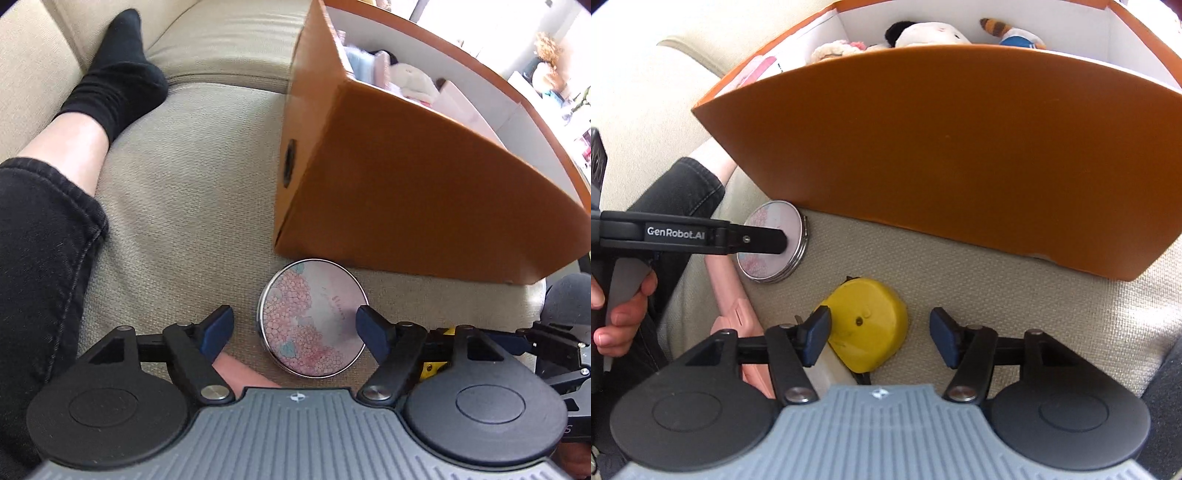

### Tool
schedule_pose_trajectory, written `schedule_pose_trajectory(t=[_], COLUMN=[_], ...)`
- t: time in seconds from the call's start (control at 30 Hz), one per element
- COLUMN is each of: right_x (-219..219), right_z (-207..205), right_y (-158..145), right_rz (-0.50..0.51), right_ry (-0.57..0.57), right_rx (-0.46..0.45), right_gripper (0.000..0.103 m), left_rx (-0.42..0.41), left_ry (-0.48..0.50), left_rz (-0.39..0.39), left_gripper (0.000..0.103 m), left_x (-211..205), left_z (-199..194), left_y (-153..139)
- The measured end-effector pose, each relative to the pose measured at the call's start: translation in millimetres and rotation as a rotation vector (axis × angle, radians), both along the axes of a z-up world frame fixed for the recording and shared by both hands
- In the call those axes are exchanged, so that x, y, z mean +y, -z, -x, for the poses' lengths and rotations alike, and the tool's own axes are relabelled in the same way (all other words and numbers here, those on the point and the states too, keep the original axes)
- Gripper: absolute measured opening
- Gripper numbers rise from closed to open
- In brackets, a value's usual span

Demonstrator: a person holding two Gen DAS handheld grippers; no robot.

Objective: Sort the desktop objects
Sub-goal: 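Reach the left gripper to the pink compact while the right gripper reaches the yellow tape measure, then grasp the pink compact with the left gripper while the right gripper grasps the tape measure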

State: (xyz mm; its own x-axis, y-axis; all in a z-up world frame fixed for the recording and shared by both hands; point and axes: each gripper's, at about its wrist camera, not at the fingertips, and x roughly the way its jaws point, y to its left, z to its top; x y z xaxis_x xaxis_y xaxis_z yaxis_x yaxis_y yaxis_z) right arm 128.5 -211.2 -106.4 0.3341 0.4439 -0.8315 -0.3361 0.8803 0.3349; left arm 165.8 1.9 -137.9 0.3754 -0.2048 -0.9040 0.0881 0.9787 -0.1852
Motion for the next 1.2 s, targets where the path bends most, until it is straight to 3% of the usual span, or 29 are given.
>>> schedule_pose_trajectory(t=[0.07, 0.17, 0.27, 0.37, 0.43, 0.53, 0.7, 0.8, 1.2], right_x=[3.5, 5.6, 8.4, 3.6, 2.9, 4.3, 6.5, 12.0, 29.3], right_z=[-0.1, 0.8, 3.1, 3.9, 5.6, 10.5, 18.8, 19.7, 13.1], right_y=[0.5, -0.8, -5.3, -13.6, -19.6, -25.1, -34.2, -34.6, -21.8], right_rz=[0.003, -0.025, -0.016, -0.063, -0.073, -0.070, -0.130, -0.112, -0.134], right_ry=[-0.008, -0.007, -0.011, -0.004, -0.008, -0.021, -0.053, -0.070, -0.055], right_rx=[-0.003, 0.009, -0.006, 0.002, -0.002, -0.005, 0.011, -0.004, -0.007], right_gripper=[0.061, 0.049, 0.045, 0.031, 0.028, 0.027, 0.022, 0.021, 0.023], left_rx=[-0.007, -0.014, -0.028, -0.053, -0.074, -0.102, -0.115, -0.118, -0.115], left_ry=[0.008, 0.021, 0.020, 0.001, 0.003, 0.038, 0.109, 0.135, 0.088], left_rz=[-0.006, 0.010, -0.005, 0.004, 0.018, 0.023, 0.035, 0.014, 0.049], left_gripper=[0.085, 0.069, 0.064, 0.047, 0.033, 0.022, 0.015, 0.015, 0.015], left_x=[-3.8, -6.9, -9.5, -6.5, -4.8, -9.2, -23.6, -32.9, -26.5], left_z=[1.1, 2.6, 5.6, 9.1, 12.9, 21.0, 34.6, 39.3, 39.1], left_y=[1.0, -2.2, -5.5, -14.1, -22.9, -34.3, -40.3, -38.1, -34.9])
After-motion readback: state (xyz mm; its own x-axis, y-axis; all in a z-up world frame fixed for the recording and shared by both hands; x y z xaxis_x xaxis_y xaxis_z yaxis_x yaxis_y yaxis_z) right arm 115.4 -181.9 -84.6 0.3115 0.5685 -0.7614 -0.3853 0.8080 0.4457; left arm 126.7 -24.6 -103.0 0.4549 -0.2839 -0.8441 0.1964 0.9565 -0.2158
